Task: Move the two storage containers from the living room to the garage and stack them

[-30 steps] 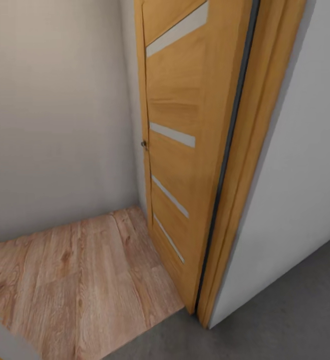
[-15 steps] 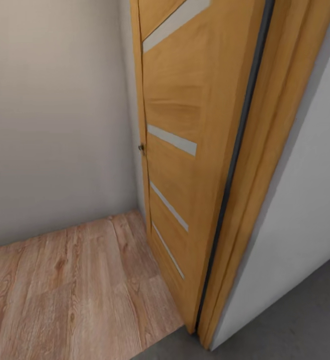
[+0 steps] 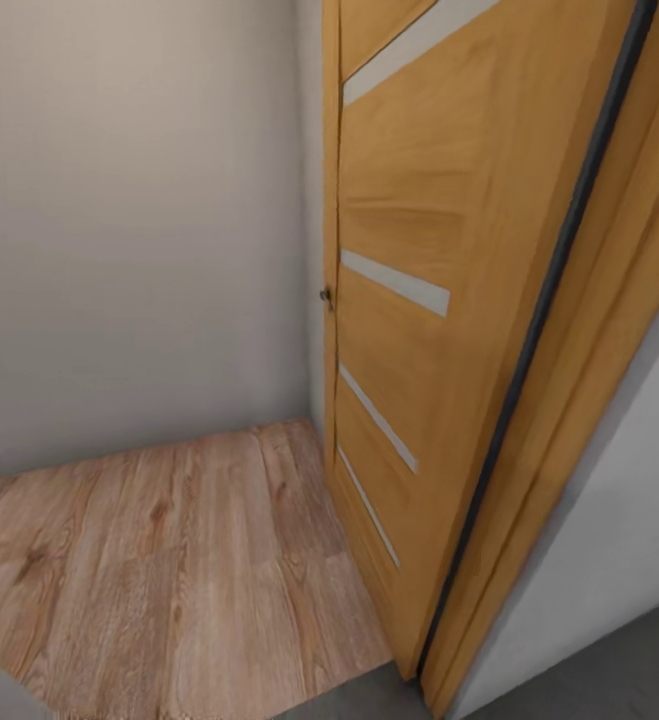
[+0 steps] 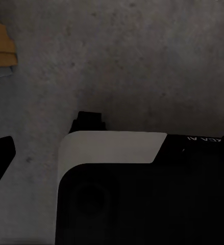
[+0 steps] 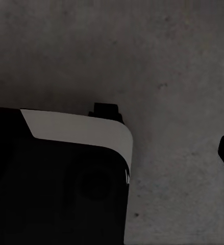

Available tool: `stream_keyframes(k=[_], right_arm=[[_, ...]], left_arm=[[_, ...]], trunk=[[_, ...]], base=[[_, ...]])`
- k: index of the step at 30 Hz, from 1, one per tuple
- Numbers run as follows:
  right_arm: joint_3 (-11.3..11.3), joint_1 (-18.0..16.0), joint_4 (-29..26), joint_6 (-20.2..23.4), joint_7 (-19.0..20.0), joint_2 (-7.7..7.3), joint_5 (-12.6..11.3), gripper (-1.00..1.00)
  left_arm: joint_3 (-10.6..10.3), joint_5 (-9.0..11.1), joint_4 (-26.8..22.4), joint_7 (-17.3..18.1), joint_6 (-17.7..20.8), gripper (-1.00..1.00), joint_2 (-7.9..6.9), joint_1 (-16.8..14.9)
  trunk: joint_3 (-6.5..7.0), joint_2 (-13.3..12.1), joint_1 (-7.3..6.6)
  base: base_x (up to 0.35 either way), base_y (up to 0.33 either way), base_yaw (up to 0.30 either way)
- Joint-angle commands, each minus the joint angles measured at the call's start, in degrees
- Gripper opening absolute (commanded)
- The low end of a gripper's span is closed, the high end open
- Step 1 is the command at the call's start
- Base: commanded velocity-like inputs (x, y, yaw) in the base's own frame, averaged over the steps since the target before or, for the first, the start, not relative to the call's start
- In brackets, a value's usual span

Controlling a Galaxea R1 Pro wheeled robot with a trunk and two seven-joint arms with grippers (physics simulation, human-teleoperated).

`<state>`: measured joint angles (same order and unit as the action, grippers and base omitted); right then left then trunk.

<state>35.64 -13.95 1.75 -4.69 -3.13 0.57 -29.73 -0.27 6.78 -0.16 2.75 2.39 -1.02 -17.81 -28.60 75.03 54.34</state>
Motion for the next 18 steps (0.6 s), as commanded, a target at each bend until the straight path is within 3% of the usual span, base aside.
stream_keyframes(k=[1,13,18], right_arm=[[0.48,-0.06,0.18,-0.32,-0.03,0.05,-0.5,1.0],[0.48,-0.09,0.18,-0.25,-0.03,0.04,-0.5,1.0],[0.48,-0.08,0.18,-0.24,-0.03,0.1,-0.5,1.0]], left_arm=[[-0.07,0.6,-0.02,0.24,0.25,1.0,-0.02,-0.03],[-0.04,0.77,-0.02,0.21,0.25,1.0,0.05,-0.03],[-0.07,0.71,-0.02,0.09,0.25,1.0,0.06,-0.03]], trunk=[[-0.05,0.03,0.0],[-0.05,0.03,0.0],[-0.05,0.03,0.0]], base=[[0.0,0.0,0.27],[0.0,0.0,0.268],[0.049,-0.042,0.081]])
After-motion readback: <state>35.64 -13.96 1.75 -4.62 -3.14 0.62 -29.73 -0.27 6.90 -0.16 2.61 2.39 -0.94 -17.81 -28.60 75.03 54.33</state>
